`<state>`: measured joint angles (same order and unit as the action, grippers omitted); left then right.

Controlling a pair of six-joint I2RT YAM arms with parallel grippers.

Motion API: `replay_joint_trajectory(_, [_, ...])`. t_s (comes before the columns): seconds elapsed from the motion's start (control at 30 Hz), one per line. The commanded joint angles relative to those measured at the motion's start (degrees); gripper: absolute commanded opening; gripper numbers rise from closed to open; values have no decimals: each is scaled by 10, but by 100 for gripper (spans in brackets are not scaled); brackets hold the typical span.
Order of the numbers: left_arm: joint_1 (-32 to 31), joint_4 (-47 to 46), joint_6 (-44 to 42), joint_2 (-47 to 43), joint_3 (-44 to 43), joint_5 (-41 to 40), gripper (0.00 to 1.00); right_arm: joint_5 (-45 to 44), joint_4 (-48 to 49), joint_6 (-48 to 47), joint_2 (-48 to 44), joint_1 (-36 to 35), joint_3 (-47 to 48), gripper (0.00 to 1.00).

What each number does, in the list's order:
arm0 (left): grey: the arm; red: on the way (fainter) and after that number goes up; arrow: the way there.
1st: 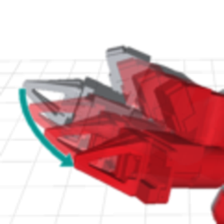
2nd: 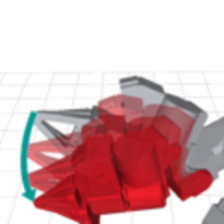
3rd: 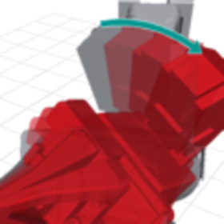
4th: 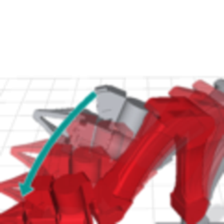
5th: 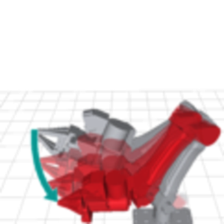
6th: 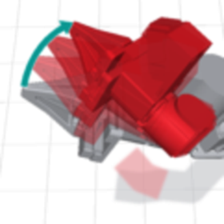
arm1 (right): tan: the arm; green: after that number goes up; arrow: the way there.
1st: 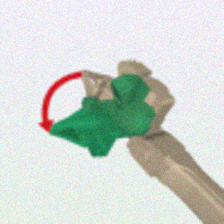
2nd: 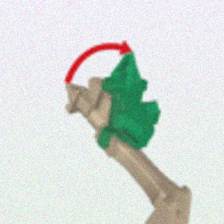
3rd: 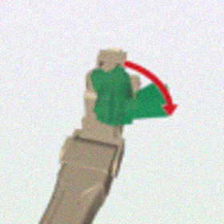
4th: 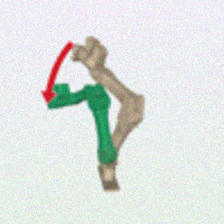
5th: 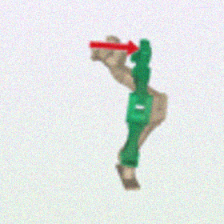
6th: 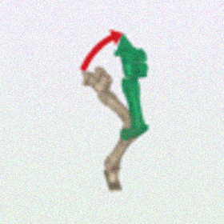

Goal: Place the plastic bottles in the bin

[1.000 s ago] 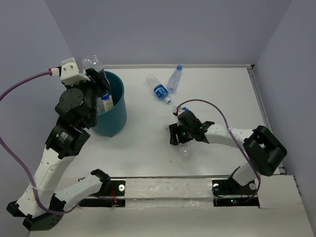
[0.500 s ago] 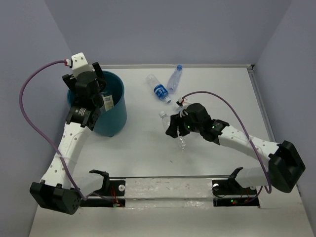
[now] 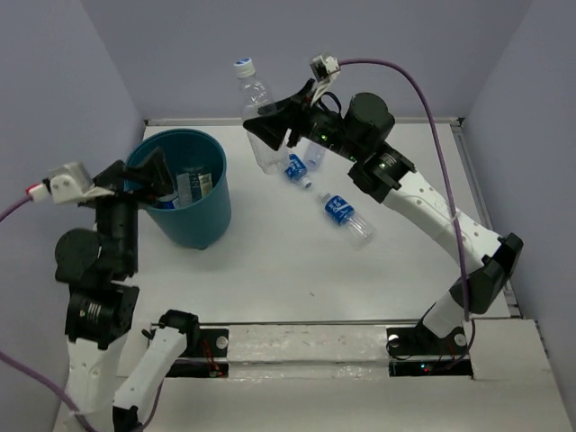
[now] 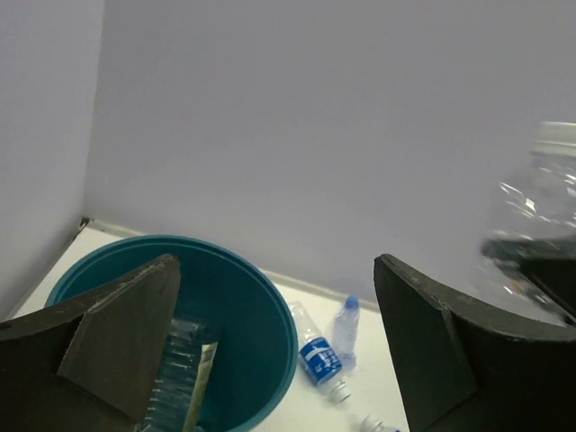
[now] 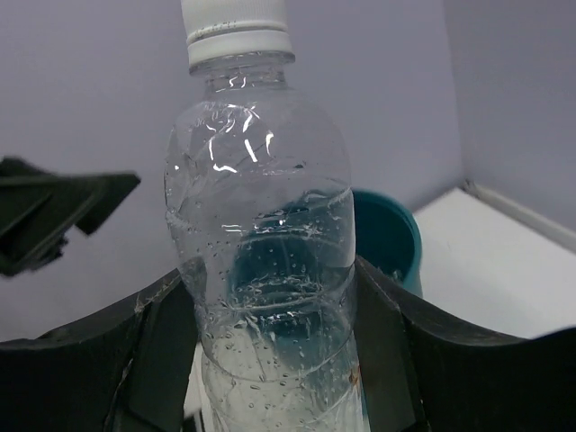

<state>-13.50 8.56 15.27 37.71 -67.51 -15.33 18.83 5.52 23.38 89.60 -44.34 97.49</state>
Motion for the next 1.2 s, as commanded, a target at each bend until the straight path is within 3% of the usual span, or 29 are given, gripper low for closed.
replay_joint_trajectory(0.0, [0,27,27,-111,31,2,99,40,114,48,114,-13,113,32])
replay_joint_trajectory(0.17, [1,58,33,-156,45,3,99,25,140,60,253,-45,240,32])
replay_joint_trajectory(0.3, [0,68,39,-179,78,28,99,-12,70,11,421,-84,476,32])
replay_joint_trajectory(0.4, [0,60,42,-190,90,37,99,-27,63,-34,468,-110,541,37])
replay_joint_trajectory(0.43, [-1,60,42,-191,90,39,99,-32,62,-48,469,-110,533,45])
replay_joint_trajectory(0.47, [-2,62,42,-193,91,40,99,-39,62,-58,462,-118,518,76])
replay_joint_trajectory(0.5, [-5,62,42,-194,93,40,99,-45,62,-70,452,-118,499,89])
replay_joint_trajectory(0.53, [-7,62,43,-195,95,38,99,-44,62,-76,439,-118,453,96])
replay_joint_trajectory(0.73, [-10,63,45,-200,84,49,99,-83,53,-149,286,-111,301,100])
replay_joint_trajectory(0.87, [-14,64,42,-199,78,49,99,-67,28,-170,136,-65,134,100])
replay_joint_trajectory(0.97, [-15,59,42,-196,93,65,99,-91,-110,-189,52,-3,41,100])
replay_joint_trajectory(1.0, [-15,57,47,-195,105,71,99,-124,-196,-204,40,10,5,100])
replay_joint_trajectory(1.17, [-14,44,48,-193,141,108,99,-241,-327,-252,-15,82,-128,100])
